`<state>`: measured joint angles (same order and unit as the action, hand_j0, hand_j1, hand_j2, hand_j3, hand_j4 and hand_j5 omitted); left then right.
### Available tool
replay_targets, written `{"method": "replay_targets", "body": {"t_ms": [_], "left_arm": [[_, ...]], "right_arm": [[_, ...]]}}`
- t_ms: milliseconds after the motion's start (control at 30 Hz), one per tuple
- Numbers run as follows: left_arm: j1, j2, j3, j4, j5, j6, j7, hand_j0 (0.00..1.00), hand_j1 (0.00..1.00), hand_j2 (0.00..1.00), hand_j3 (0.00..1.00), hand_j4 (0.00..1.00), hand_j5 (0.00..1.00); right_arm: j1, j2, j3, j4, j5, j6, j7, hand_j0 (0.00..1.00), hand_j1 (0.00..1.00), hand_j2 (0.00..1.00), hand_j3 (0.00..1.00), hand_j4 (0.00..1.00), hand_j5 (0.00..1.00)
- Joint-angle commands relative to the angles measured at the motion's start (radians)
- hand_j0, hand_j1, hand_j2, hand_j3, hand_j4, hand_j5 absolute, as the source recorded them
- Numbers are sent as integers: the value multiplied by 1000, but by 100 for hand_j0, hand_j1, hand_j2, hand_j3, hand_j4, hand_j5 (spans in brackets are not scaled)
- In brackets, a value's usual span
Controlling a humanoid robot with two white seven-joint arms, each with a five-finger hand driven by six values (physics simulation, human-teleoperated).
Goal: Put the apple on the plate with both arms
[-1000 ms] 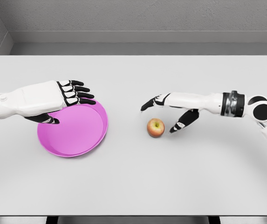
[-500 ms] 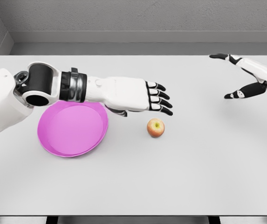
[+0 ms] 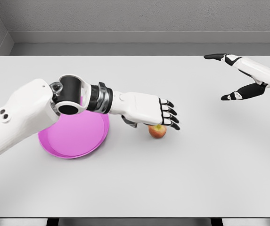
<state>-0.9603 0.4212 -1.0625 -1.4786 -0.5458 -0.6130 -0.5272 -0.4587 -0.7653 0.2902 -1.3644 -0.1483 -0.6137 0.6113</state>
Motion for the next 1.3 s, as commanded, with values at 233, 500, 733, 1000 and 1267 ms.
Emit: {"method": "replay_targets", "body": {"t_ms": [233,500,733,1000,1267], "left_arm": [[8,-61,-30,86,-49,2,0,99,99,99,99,99,99],[8,-81,-42,107,-82,2,0,92,92,92,92,92,92],[12,-82,-57,106,-97,2,0,86,86,86,86,86,86],[9,-110,-59,153,-117,2,0,86,86,86,86,86,86],[9,-116,-59,161,-123,2,0,86,86,86,86,86,86]], "right_arm": [[2,0,0,-2,-7,3,0,100,100,100,100,100,100],[8,0,0,-7,-7,3,0,100,100,100,100,100,100],[14,0,1,-18,-7,3,0,100,100,100,100,100,100],[15,0,1,-18,-7,3,0,100,100,100,100,100,100],[18,0,1,-18,-7,3,0,100,100,100,100,100,100]]}}
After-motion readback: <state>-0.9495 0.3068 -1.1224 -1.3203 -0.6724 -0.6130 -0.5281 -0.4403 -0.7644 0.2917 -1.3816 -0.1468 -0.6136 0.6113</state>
